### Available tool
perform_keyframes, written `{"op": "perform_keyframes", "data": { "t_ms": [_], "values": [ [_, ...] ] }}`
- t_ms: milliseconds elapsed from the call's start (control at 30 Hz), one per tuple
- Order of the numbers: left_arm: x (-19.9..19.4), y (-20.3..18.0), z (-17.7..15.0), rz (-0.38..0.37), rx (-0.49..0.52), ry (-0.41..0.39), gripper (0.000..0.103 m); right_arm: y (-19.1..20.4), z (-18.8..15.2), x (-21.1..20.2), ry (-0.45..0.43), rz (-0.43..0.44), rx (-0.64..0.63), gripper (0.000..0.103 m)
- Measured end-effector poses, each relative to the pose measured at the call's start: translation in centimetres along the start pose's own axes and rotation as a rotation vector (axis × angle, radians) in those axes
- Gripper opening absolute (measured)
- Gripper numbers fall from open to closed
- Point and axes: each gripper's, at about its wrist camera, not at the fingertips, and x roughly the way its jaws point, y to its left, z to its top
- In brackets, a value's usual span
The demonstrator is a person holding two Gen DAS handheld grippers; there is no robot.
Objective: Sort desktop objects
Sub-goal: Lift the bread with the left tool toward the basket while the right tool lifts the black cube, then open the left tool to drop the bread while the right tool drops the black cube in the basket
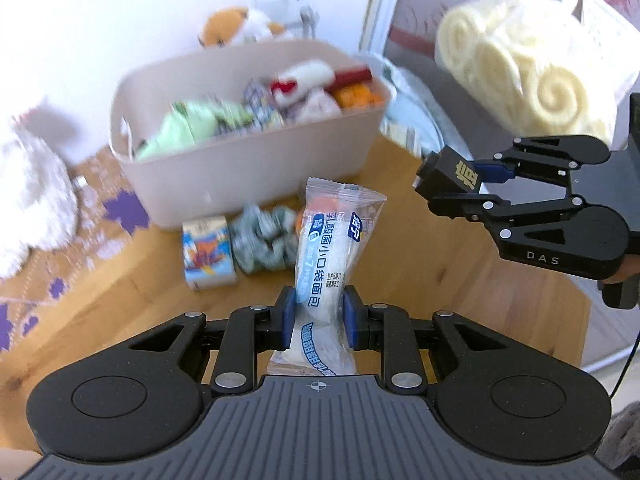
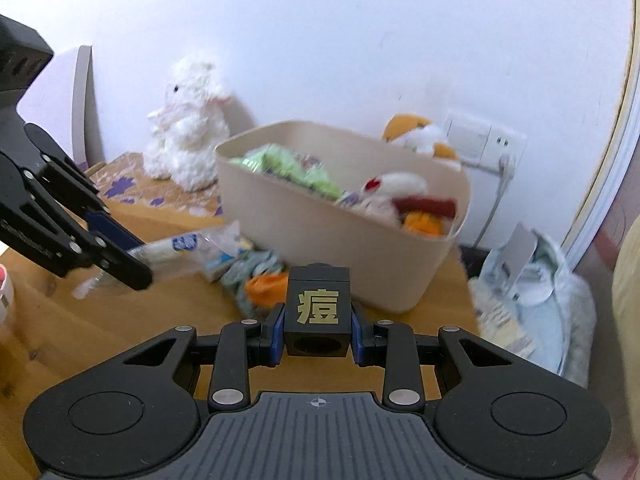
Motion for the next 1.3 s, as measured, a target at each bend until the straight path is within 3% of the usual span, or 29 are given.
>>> {"op": "perform_keyframes", "data": {
  "t_ms": [300,700,1033,1300],
  "values": [
    [-1.2,0.8,5.4,0.086,-0.065,-0.126,0.025,-3.7,5.1,0.9,-0.08,-0.01,-0.062,0.029],
    [2.7,1.9,12.5,0.15,-0.206,-0.218,0.025,-7.8,9.8,5.0,-0.114,0.016,-0.157,0.029],
    [7.0,2.7,16.0,0.201,-0.353,-0.2,0.025,-9.6,11.1,9.8,-0.06,0.052,-0.171,0.029],
    [9.7,2.7,16.4,0.256,-0.341,-0.126,0.025,-10.6,10.9,12.6,-0.03,0.05,-0.094,0.029]
  ]
}}
